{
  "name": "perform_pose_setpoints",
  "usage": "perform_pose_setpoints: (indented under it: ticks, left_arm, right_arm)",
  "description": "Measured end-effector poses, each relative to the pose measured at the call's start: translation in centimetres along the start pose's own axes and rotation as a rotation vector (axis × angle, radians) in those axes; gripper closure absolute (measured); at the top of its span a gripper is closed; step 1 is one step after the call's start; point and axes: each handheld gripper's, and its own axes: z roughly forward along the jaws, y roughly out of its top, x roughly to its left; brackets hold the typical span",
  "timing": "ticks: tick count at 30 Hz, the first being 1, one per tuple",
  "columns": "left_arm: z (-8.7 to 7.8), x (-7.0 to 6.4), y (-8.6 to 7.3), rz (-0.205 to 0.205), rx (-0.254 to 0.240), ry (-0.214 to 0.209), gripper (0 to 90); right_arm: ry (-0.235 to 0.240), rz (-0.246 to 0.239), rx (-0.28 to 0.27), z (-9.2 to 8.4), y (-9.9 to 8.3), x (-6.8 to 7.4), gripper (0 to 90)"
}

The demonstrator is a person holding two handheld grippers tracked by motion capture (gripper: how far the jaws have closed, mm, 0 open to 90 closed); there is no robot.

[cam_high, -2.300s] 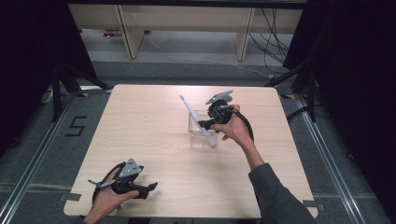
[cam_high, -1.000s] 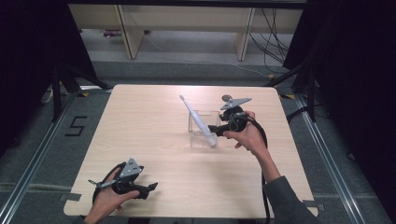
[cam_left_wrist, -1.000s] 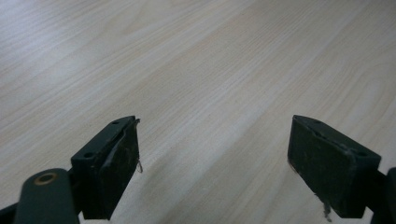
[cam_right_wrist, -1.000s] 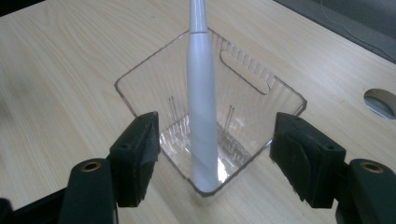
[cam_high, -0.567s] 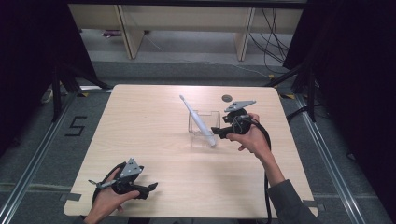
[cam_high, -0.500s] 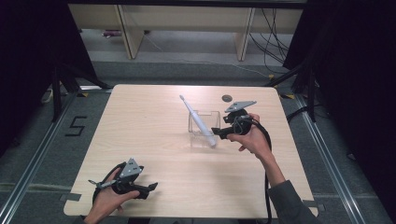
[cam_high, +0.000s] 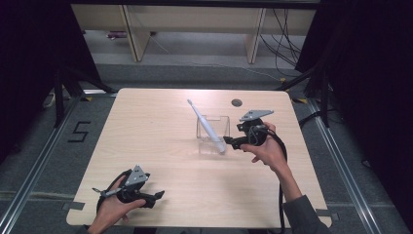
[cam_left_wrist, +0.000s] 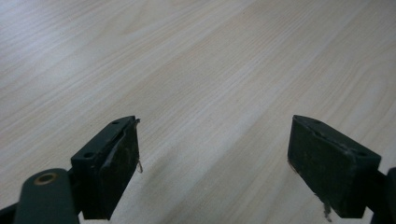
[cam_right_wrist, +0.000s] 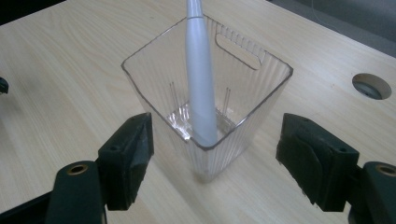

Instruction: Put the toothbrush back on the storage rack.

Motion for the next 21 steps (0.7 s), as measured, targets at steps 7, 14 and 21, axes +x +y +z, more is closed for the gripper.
perform_pose_setpoints:
  ticks: [7, 14, 21]
  left_arm:
    - [0.0, 0.0, 0.0, 0.001, -0.002, 0.001, 16.0]
    - [-0.1, 0.2, 0.1, 0.029, 0.006, 0.014, 16.0]
    - [-0.1, 0.1, 0.0, 0.019, 0.005, 0.003, 16.0]
  right_arm:
    - [-0.001, 0.023, -0.003, -0.5, -0.8, 0.3, 27.5]
    - [-0.013, -0.001, -0.019, -0.7, -1.3, 0.5, 27.6]
    - [-0.006, 0.013, -0.002, -1.1, -2.3, 0.7, 27.5]
